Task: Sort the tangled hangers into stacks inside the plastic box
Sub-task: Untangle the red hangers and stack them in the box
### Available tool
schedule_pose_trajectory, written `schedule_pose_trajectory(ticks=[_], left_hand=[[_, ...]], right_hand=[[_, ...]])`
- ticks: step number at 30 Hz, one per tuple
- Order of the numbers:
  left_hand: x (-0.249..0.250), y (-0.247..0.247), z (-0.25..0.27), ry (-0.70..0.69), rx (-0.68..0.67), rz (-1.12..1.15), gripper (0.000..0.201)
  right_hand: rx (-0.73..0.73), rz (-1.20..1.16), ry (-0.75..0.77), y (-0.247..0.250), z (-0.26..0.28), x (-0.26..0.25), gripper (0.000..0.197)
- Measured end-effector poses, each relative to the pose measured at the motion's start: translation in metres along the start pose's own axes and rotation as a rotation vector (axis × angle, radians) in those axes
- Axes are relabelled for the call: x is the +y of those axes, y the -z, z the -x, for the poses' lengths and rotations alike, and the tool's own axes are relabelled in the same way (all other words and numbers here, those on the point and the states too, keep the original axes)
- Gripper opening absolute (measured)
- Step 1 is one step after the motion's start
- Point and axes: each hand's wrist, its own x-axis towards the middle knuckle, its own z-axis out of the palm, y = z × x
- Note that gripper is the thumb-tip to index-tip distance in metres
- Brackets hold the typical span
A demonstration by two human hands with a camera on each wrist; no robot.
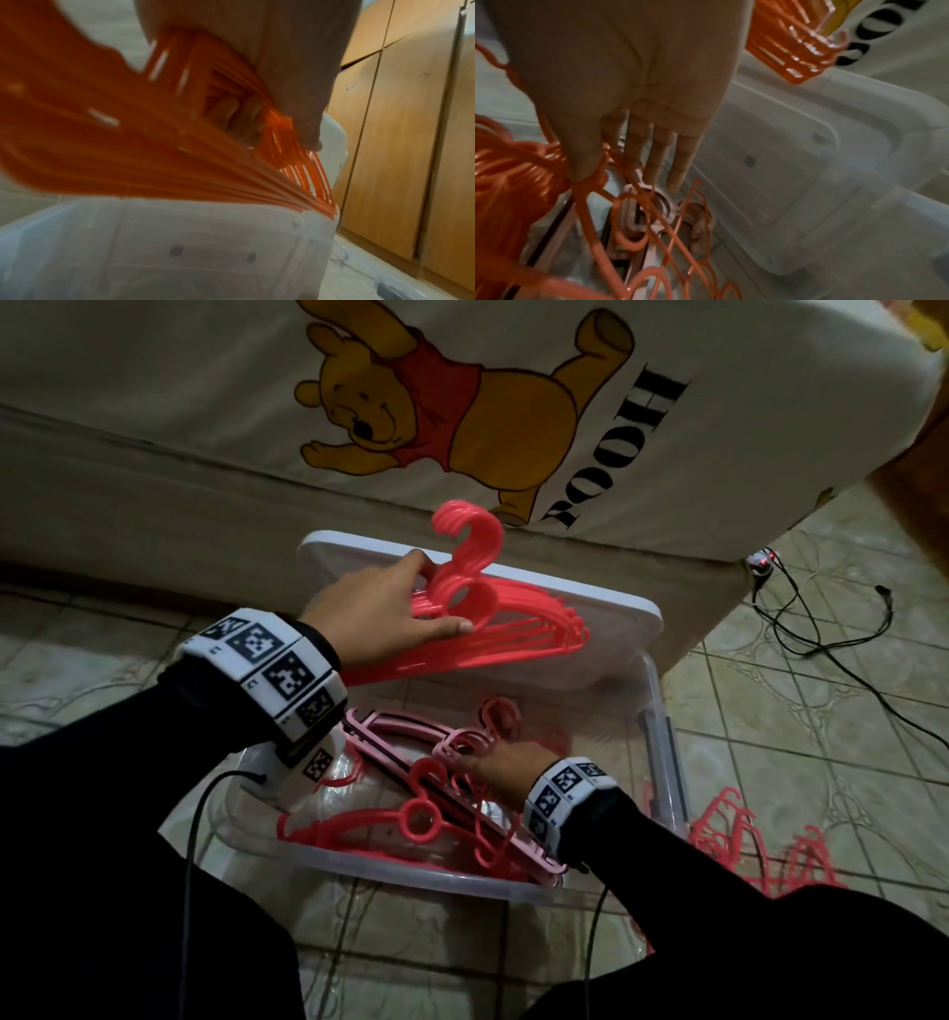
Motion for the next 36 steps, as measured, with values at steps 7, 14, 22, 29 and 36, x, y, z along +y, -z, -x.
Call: schedule_pose_trajectory(ticks=[7, 14, 22, 29, 36], left_hand=[[-0.001, -0.001, -0.001, -0.004, 0.066, -0.029, 0.071], [0.003, 0.005, -0.001, 0.018, 0.159, -0.005, 0.076], [0.004, 0.014, 0.000, 0.039, 0.262, 0.134, 0.075], [0.007, 0.020, 0.006, 0.085, 0.236, 0.179, 0.099], [0.009, 0.019, 0.009, 0.086, 0.240, 0.211, 0.102]], right_hand=[[0.074, -0.094, -0.020, 0.017, 0.008, 0.007, 0.021], [0.329, -0.208, -0.121, 0.067, 0.036, 0.040, 0.010], [0.670, -0.746, -0.122, 0.101, 0.064, 0.047, 0.005], [0.919, -1.502, -0.144, 0.116, 0.076, 0.056, 0.022], [1.085, -1.918, -0.236, 0.120, 0.079, 0.063, 0.021]])
